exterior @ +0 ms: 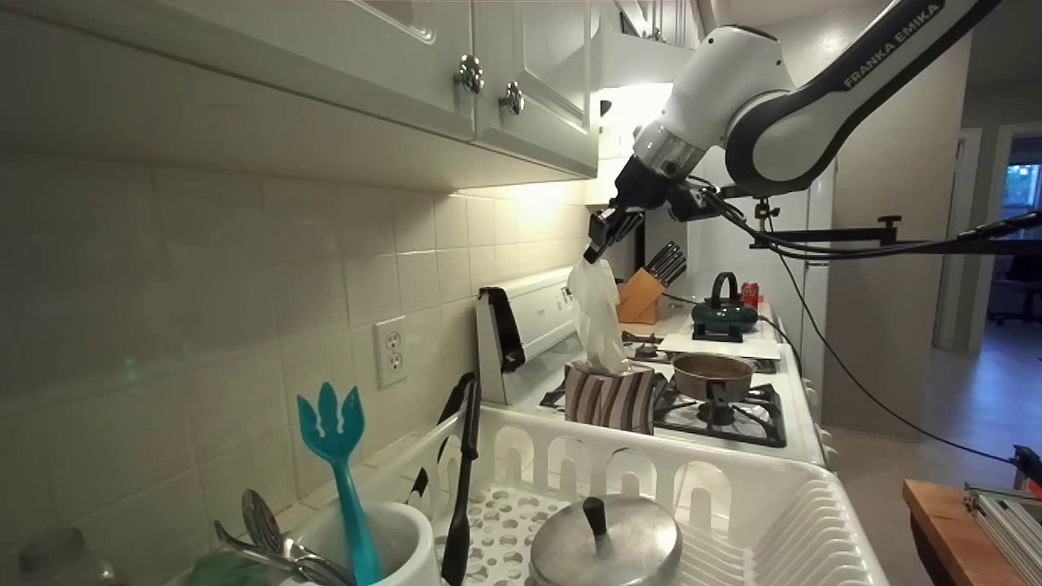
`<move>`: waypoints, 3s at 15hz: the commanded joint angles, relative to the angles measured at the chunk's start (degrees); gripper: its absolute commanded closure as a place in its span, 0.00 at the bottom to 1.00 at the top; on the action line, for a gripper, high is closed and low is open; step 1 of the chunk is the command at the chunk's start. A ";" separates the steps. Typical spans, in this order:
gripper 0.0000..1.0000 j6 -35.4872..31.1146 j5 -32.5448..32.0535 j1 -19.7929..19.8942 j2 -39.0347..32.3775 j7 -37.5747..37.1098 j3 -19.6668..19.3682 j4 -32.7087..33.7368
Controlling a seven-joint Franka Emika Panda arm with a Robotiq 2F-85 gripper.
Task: Move the box forward then remove the tissue from the box
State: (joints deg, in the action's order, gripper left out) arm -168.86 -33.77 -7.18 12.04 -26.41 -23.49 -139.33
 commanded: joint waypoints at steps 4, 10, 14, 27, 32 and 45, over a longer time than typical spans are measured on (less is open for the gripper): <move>1.00 2.17 15.22 2.59 6.34 14.97 5.87 -3.99; 1.00 14.49 30.34 1.36 10.50 29.29 7.45 -3.12; 1.00 21.73 33.09 5.18 13.18 31.53 10.18 -2.57; 1.00 38.65 36.08 8.60 20.64 37.97 9.85 1.30; 1.00 45.91 37.62 8.36 22.21 39.58 10.01 2.74; 1.00 56.11 39.26 7.61 27.73 42.20 10.16 2.85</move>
State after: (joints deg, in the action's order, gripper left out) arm -115.28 2.90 0.54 36.75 13.12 -13.12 -136.07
